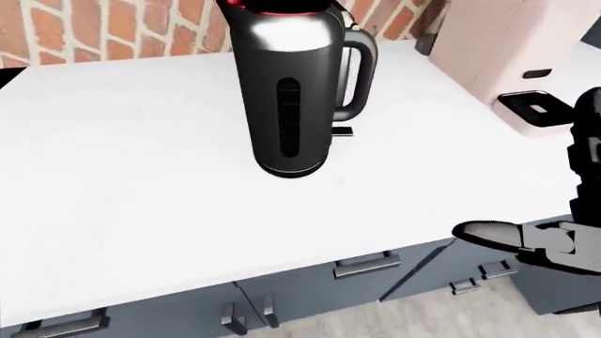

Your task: Close the lid of the electric kettle.

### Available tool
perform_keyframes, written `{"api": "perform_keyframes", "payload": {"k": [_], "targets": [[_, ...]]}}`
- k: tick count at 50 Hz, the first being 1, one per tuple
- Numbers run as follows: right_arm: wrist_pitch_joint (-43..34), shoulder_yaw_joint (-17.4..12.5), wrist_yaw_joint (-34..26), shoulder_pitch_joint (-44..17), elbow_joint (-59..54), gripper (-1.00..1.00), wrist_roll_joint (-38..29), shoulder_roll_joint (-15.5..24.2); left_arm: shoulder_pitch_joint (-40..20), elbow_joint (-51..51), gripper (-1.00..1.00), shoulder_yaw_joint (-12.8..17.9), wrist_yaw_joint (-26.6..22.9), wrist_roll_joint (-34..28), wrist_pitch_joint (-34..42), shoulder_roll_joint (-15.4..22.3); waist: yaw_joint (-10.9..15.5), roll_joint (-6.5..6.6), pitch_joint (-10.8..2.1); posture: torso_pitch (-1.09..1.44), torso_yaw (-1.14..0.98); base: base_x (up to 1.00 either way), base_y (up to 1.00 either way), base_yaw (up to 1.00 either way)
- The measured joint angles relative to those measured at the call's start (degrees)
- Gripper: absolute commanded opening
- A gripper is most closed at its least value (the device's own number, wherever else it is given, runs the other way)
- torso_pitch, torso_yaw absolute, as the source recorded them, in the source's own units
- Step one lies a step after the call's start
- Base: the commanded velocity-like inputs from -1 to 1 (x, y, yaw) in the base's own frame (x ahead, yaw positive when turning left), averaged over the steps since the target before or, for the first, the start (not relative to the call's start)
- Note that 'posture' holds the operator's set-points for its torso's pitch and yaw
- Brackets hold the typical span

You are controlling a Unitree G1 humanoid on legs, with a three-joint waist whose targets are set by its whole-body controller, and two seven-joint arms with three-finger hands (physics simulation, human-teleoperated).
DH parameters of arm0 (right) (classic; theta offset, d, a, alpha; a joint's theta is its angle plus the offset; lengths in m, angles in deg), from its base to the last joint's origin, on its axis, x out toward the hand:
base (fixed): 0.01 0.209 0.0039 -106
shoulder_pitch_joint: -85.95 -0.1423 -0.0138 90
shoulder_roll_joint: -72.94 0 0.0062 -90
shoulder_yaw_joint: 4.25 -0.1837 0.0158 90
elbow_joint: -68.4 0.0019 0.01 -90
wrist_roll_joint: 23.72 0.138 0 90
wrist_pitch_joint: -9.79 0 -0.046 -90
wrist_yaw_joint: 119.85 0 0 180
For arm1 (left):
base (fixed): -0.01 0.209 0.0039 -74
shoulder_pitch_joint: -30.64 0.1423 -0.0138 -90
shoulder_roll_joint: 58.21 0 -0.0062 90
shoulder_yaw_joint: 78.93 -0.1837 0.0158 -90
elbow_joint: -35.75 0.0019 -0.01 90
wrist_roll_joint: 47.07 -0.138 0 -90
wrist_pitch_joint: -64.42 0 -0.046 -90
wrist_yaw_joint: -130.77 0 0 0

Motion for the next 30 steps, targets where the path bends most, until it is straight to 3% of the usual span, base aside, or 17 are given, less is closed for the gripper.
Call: {"api": "perform_keyframes", "payload": {"k": [7,17,30], "targets": [[0.40,-0.45,-0.05,-0.14,0.15,1.00,0.01,0.40,-0.13,-0.14,1.00,-0.16,0.16,0.03,0.25,0.13,0.40,-0.88,-0.34,0.00,0.00,0.00,0.00,0.00],[0.28,-1.42,0.82,0.29,0.03,1.00,1.38,1.11,-0.22,-0.78,1.00,-0.13,0.18,-0.04,0.24,0.23,0.77,-0.81,-0.07,0.00,0.00,0.00,0.00,0.00],[0.62,-0.45,0.20,0.52,-0.08,1.00,0.09,0.86,-0.27,-1.09,1.00,-0.76,0.34,-0.32,0.05,0.33,0.68,-0.41,0.20,0.00,0.00,0.00,0.00,0.00]]}}
